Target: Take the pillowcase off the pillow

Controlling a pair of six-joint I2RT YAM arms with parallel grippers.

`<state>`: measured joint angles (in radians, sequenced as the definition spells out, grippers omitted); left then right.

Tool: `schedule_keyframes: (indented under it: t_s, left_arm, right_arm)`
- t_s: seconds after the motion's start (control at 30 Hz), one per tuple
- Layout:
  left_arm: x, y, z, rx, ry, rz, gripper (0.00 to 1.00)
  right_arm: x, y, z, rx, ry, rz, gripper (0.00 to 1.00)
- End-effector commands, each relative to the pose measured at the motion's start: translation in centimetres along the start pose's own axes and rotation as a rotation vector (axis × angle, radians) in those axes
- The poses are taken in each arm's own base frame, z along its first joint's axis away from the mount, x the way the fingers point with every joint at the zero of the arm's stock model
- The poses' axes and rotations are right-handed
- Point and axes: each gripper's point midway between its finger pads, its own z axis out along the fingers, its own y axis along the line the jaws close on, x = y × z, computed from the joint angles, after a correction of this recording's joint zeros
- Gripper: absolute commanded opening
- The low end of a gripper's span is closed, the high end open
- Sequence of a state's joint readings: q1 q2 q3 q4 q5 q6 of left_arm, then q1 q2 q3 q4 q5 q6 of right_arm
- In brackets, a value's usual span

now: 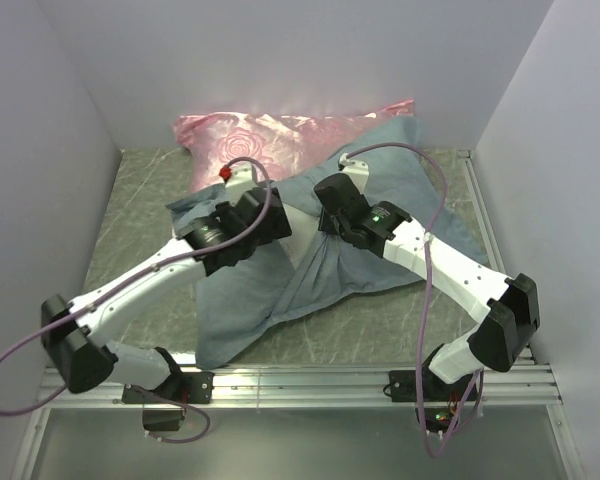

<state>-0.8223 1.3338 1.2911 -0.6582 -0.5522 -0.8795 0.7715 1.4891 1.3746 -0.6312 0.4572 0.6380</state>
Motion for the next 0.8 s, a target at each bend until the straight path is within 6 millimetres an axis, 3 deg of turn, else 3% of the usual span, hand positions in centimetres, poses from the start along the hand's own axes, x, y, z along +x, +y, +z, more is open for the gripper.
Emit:
schedule_keyframes:
  t_s: [0.0,0.1,0.13,0.27,0.4,0.5,0.6,0.77]
  left_arm:
    - [-1.7,1.0,0.2,-0.131,-0.091,-0.081,0.83]
    - [-0.4,1.9,0.4,-0.153,-0.069,-0.087,0.65]
    - [0.6,2.3,0.4,-0.146,-0.056,-0.077,0.54]
    - [0.2,3.2,-2.3,-0.069,-0.072,-0.109,0.43]
    - [0.6,4.3,-3.6,-0.026,-0.06,-0.088,0.34]
    - [2.0,6.1,-4.1,-0.05,-0.031,-0.082,0.21]
    - [4.1,8.5,-4.2,-0.072,-0.007,-0.093,0.01]
    - [4.1,10.9,-5.8,-0.055,-0.042,-0.169,0.01]
  right_arm:
    - [-0.2,0.1,-0.8,-0.007,-0.006,0.003,0.39]
    - [0.0,-0.1,-0.6,-0.012,0.0,0.003,0.38]
    - [0.0,-0.7,-0.3,-0.001,0.002,0.003,0.37]
    - [0.1,-1.3,0.7,0.009,0.014,0.007,0.37]
    - [0.3,-1.8,2.0,0.021,0.035,0.012,0.36]
    - [0.0,-2.7,2.7,0.031,0.038,0.04,0.36]
    - [-0.5,-4.4,3.3,0.062,0.041,0.068,0.36]
    - [-1.2,-6.8,3.1,0.082,0.016,0.139,0.35]
